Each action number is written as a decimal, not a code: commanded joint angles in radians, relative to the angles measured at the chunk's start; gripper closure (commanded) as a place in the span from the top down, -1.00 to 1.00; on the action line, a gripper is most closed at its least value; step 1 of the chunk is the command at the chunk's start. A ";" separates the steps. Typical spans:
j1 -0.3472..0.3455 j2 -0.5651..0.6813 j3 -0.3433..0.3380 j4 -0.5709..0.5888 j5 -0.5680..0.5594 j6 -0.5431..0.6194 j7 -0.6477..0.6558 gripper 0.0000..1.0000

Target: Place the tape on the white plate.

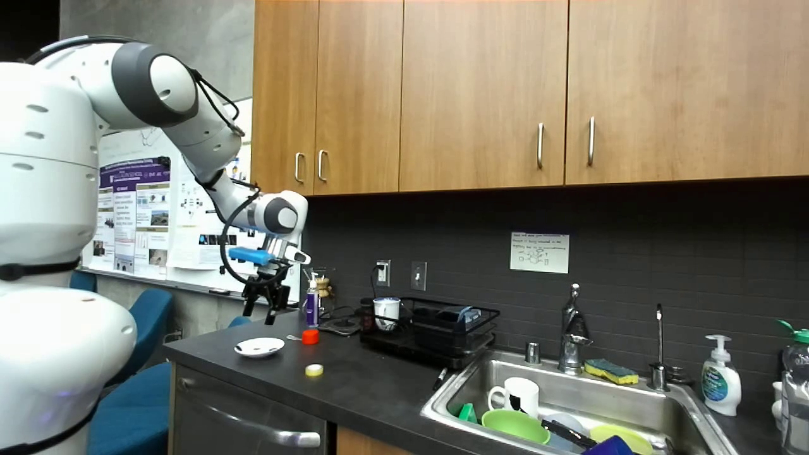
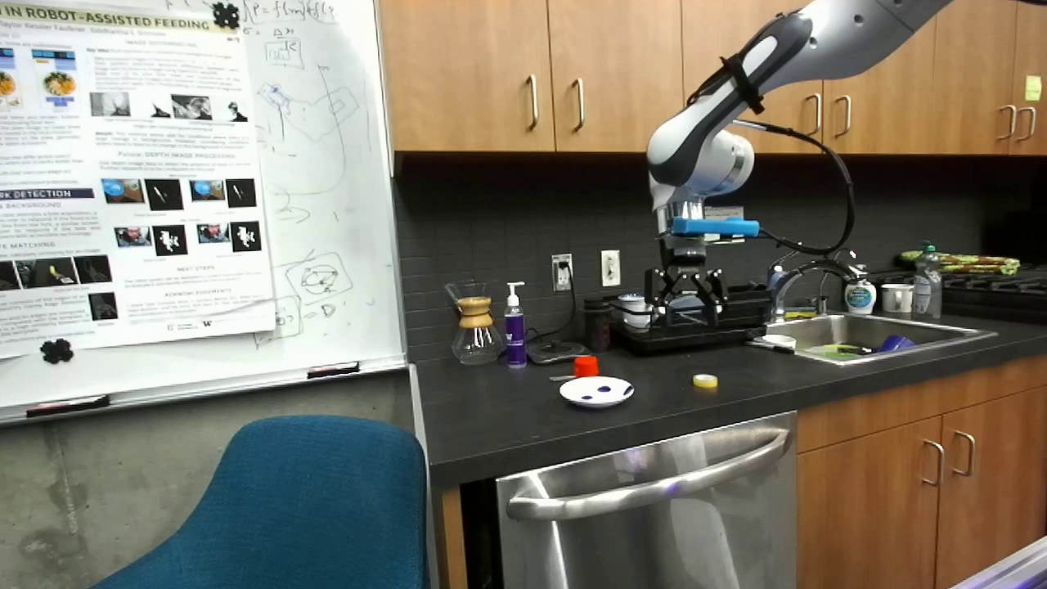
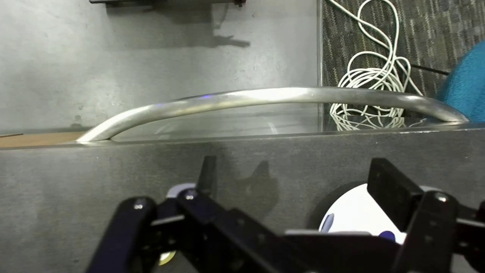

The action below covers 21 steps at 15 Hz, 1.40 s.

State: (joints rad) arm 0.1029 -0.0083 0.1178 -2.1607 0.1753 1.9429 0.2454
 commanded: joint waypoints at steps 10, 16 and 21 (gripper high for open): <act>-0.017 -0.025 -0.030 -0.093 0.081 0.041 0.003 1.00; -0.053 -0.019 -0.061 -0.065 -0.164 0.016 0.074 1.00; -0.062 -0.003 -0.066 -0.018 -0.320 -0.081 0.091 1.00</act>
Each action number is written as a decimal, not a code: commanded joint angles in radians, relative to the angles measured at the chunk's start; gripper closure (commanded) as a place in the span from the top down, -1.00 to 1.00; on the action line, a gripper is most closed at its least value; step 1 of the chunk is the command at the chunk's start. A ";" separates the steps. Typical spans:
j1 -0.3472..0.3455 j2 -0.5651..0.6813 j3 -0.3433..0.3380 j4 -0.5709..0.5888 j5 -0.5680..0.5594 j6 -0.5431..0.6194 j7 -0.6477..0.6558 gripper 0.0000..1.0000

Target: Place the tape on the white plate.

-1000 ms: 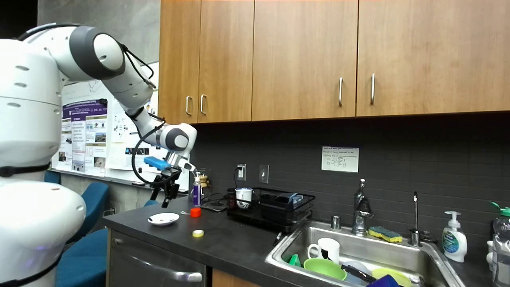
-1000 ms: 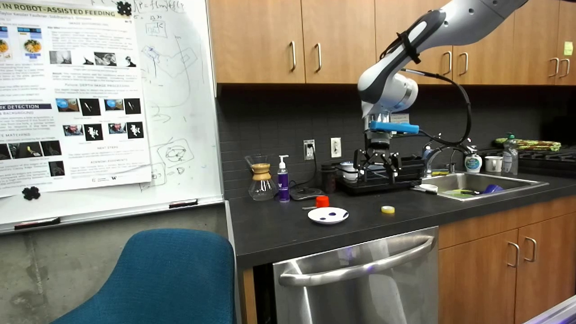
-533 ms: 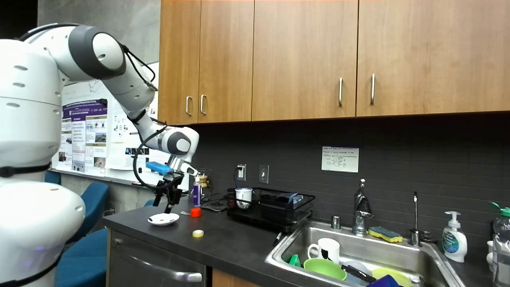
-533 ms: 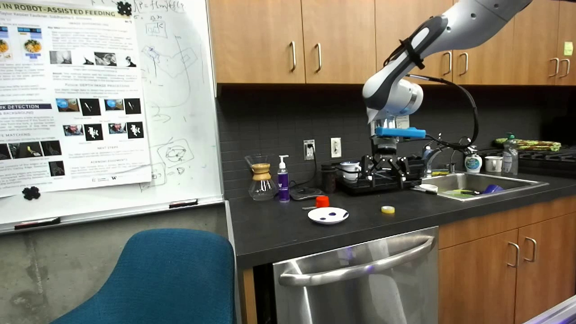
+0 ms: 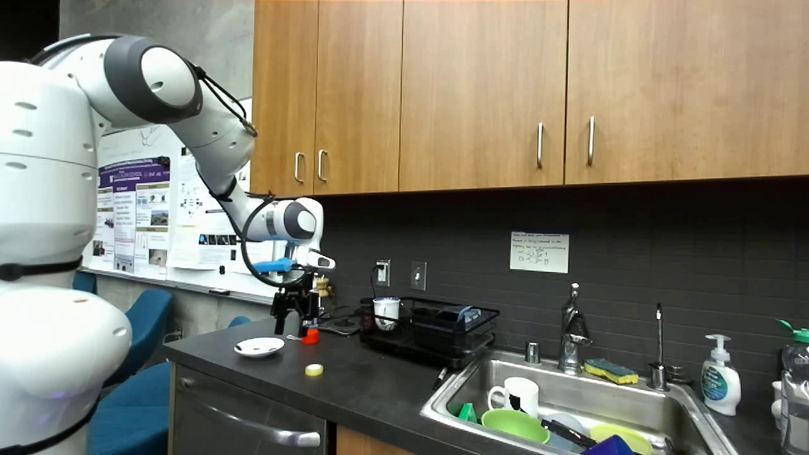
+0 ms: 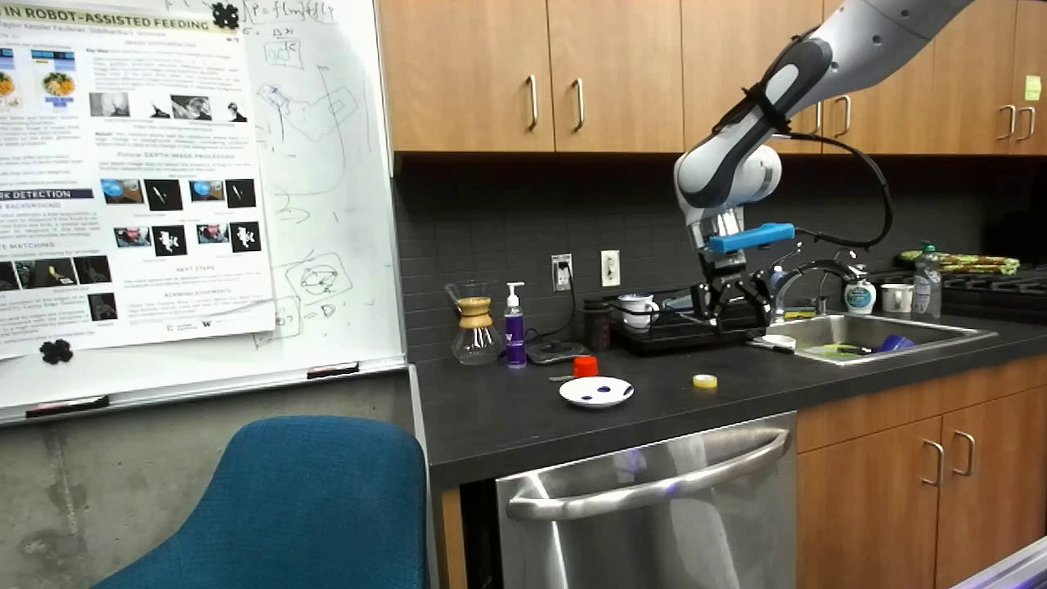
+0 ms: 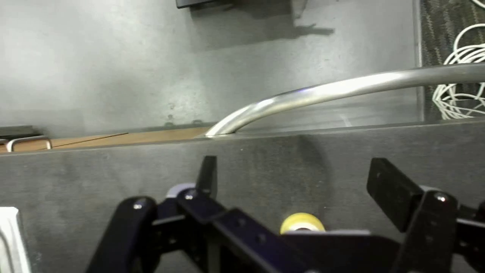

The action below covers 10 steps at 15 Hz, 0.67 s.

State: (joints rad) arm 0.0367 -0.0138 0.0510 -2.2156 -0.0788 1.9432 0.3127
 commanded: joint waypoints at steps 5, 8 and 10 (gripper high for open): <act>0.016 0.016 0.011 0.074 -0.115 -0.232 0.032 1.00; 0.013 0.010 0.007 0.070 -0.096 -0.213 0.023 1.00; 0.011 0.020 0.005 0.086 -0.107 -0.166 0.032 1.00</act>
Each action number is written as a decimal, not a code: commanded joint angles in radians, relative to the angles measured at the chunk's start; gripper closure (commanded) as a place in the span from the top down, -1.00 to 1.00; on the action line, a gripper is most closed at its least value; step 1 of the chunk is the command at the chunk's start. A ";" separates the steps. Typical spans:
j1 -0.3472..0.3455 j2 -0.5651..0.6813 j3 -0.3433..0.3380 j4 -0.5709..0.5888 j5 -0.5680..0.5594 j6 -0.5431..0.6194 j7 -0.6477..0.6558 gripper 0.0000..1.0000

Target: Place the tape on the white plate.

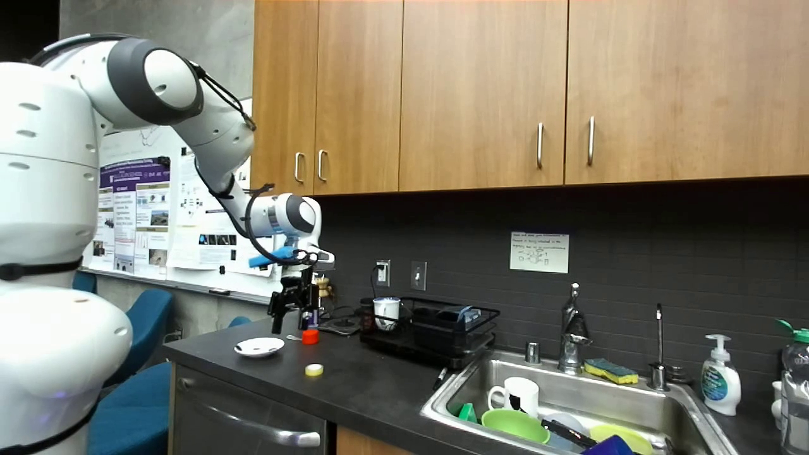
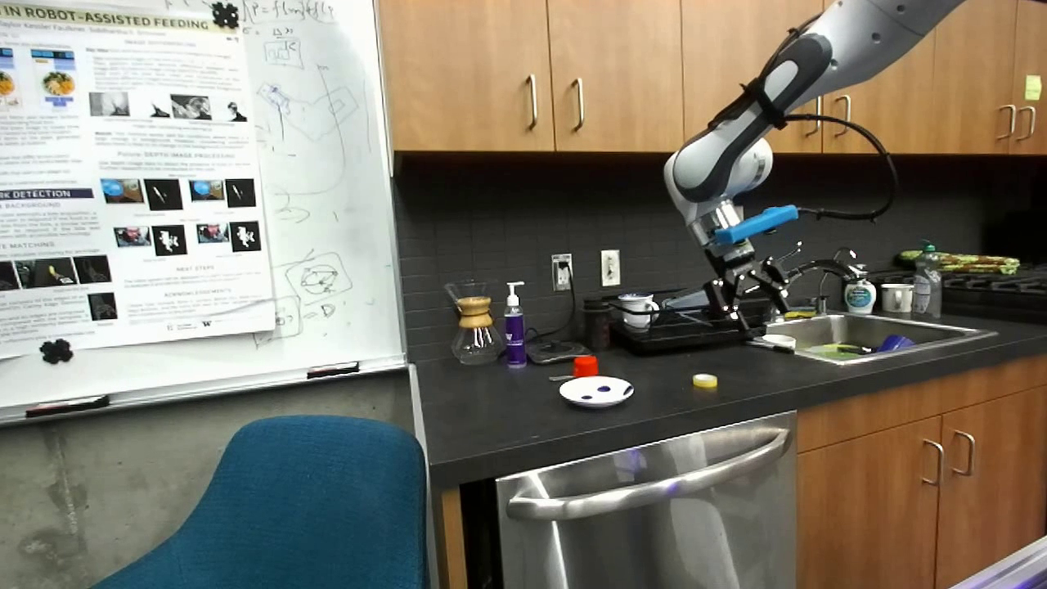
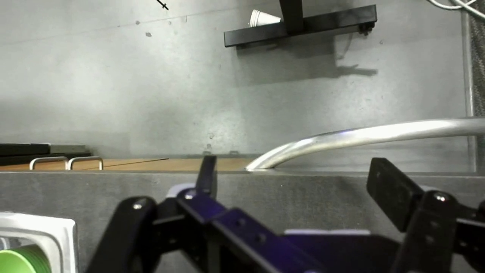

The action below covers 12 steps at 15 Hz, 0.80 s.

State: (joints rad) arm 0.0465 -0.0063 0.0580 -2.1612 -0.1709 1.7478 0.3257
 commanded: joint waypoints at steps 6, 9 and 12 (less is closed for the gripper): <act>0.001 0.092 -0.010 0.146 -0.088 0.152 0.038 1.00; 0.002 0.153 -0.015 0.198 -0.050 0.206 -0.004 1.00; 0.005 0.229 -0.013 0.245 0.003 0.231 -0.044 1.00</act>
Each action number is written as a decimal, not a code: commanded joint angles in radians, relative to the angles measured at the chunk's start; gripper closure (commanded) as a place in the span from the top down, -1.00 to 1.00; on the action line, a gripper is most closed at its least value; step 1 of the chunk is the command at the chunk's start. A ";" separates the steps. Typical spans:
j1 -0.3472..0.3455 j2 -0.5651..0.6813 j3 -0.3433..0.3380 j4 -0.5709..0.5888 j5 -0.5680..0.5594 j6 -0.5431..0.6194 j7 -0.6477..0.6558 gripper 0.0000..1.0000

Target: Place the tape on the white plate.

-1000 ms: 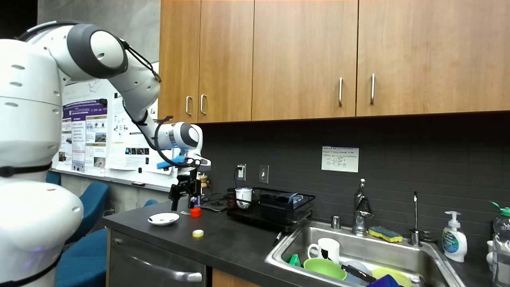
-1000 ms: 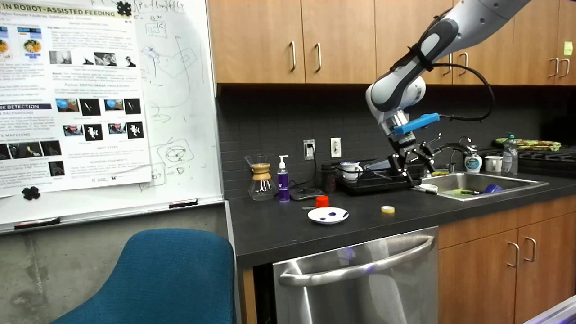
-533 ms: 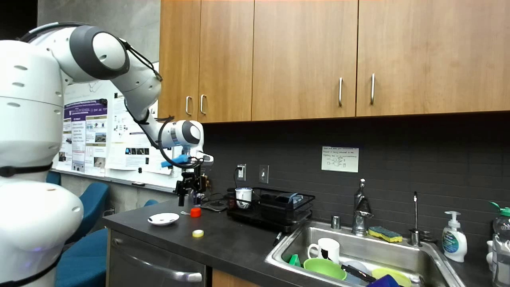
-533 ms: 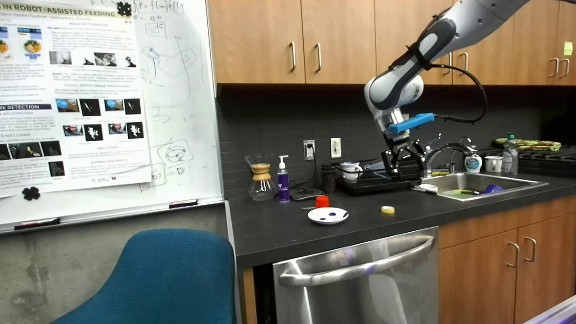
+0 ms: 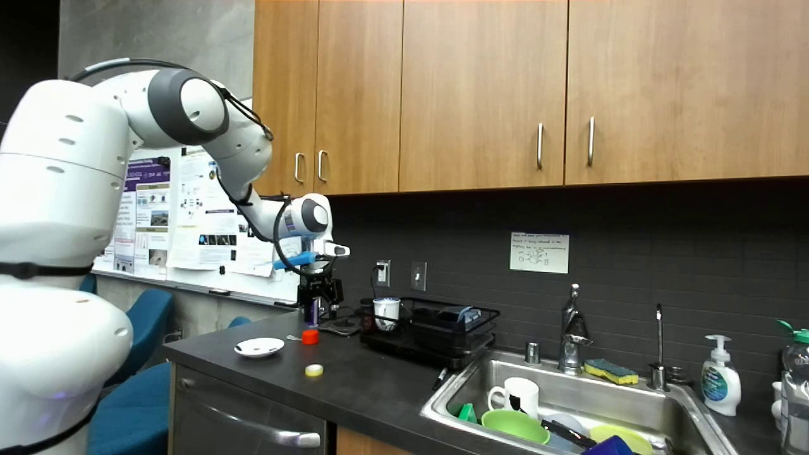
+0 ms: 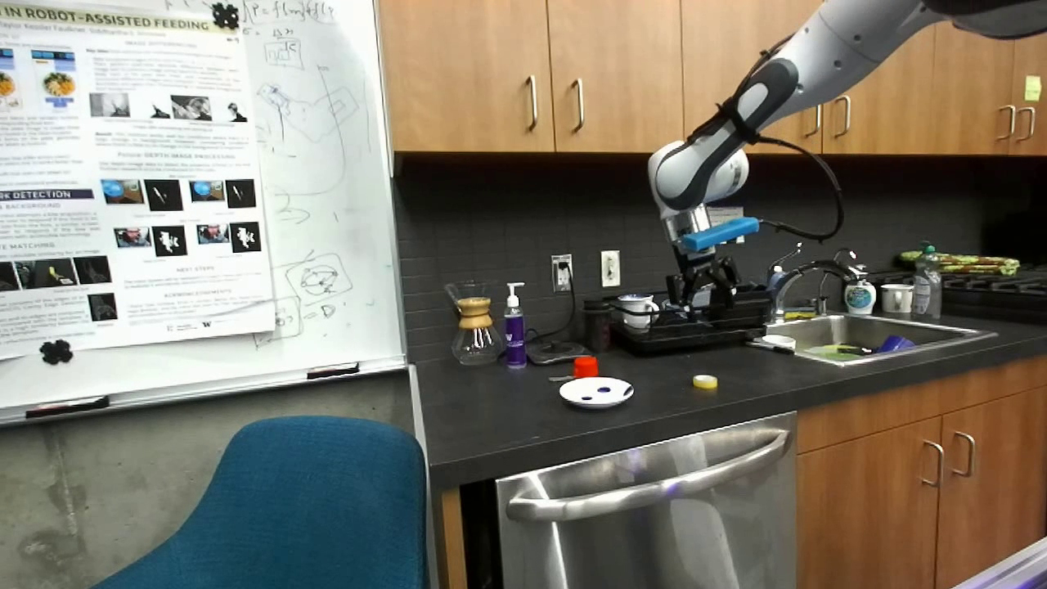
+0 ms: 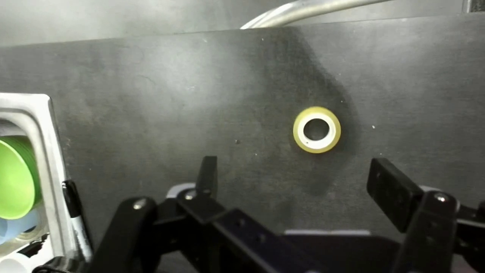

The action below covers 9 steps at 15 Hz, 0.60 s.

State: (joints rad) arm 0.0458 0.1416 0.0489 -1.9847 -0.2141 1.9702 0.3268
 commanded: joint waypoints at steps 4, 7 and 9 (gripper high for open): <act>0.007 0.170 -0.006 0.128 0.109 -0.007 -0.085 1.00; 0.006 0.216 -0.010 0.163 0.144 -0.015 -0.100 1.00; 0.004 0.235 -0.012 0.179 0.166 -0.019 -0.106 1.00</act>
State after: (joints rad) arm 0.0468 0.3417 0.0471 -1.8563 -0.0867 1.9818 0.2481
